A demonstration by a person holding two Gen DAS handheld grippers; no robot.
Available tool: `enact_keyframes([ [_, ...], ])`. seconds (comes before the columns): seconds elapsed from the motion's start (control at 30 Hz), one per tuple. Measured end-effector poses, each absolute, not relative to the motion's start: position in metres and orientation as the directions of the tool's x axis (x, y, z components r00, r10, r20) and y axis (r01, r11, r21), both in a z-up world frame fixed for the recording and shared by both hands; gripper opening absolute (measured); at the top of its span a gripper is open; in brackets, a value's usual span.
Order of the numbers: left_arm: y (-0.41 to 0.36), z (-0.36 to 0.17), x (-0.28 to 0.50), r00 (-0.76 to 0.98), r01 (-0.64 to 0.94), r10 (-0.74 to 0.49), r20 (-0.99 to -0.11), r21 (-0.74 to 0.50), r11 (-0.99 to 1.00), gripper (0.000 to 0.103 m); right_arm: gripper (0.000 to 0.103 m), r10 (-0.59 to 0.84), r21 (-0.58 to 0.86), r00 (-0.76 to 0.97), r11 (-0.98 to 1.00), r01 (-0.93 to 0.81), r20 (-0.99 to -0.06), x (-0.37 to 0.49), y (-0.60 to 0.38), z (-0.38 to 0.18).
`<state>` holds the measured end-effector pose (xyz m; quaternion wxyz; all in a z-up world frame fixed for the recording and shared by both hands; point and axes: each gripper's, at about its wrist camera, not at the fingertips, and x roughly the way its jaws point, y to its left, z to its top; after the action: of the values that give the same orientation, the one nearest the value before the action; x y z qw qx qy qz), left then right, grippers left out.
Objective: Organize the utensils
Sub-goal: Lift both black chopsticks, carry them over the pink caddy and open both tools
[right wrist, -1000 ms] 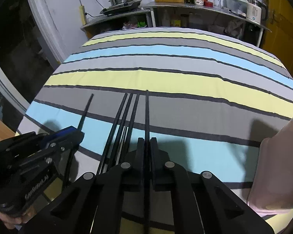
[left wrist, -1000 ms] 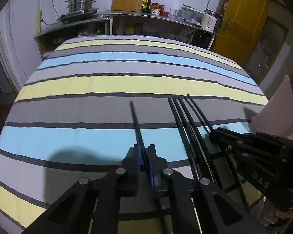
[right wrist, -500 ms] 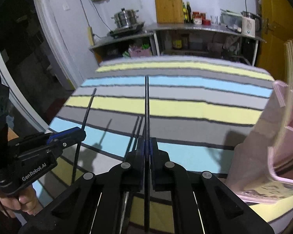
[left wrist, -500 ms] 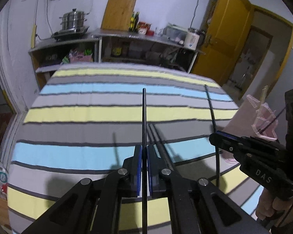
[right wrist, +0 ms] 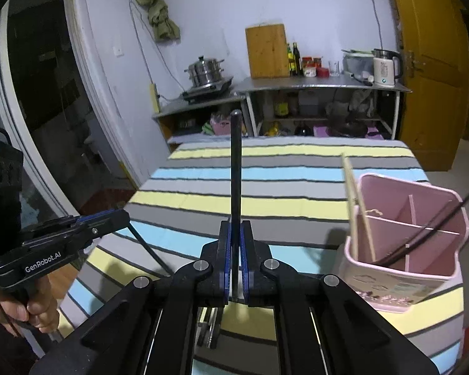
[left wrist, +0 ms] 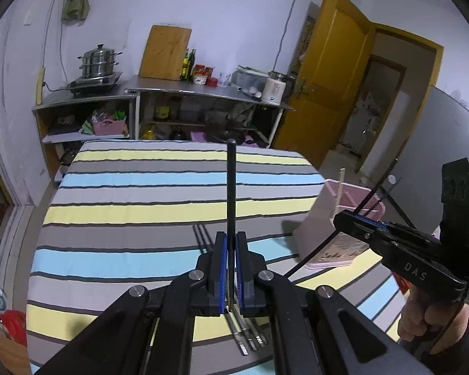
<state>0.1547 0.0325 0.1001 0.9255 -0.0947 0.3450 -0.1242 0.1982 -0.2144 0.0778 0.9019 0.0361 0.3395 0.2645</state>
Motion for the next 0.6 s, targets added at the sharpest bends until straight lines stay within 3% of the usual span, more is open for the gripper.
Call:
enact_keyframes([
  [0.6, -0.049, 0.116, 0.153, 0.653, 0.325, -0.442, -0.615, -0.299, 0.897, 0.005, 0.005, 0.421, 0.282, 0.716, 0.907, -0.313, -0.557, 0.167, -0.302, 0.094],
])
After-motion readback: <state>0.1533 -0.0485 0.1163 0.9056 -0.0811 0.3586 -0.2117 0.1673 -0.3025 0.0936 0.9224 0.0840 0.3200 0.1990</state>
